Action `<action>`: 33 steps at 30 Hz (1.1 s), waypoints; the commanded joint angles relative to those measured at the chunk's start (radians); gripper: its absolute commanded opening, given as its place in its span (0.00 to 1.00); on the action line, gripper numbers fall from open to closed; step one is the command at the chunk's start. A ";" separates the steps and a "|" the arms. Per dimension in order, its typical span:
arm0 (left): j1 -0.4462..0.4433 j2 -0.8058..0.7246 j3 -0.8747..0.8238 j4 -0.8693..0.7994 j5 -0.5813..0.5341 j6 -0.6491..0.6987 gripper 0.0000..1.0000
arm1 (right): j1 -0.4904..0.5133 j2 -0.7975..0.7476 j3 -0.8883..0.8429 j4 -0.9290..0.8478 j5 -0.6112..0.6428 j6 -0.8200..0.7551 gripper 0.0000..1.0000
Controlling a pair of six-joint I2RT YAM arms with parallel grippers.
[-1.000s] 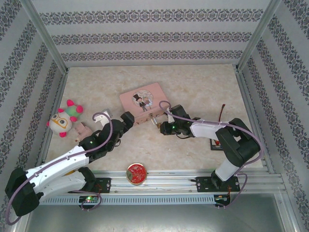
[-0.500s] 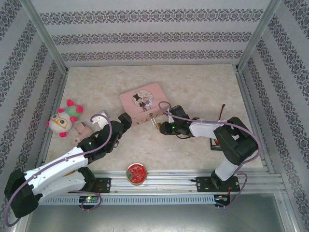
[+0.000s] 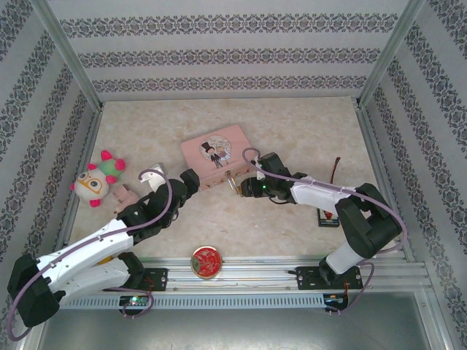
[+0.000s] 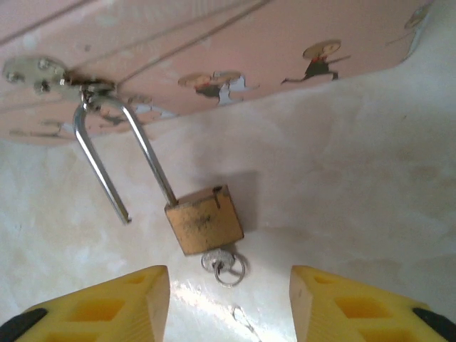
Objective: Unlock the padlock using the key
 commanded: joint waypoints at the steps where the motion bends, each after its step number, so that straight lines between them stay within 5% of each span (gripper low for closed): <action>1: 0.020 0.021 0.038 -0.052 0.006 0.045 0.99 | -0.008 0.044 0.049 -0.025 0.016 -0.036 0.52; 33: 0.047 0.048 -0.002 0.020 0.086 0.003 0.99 | 0.021 0.229 0.173 -0.068 -0.029 -0.113 0.52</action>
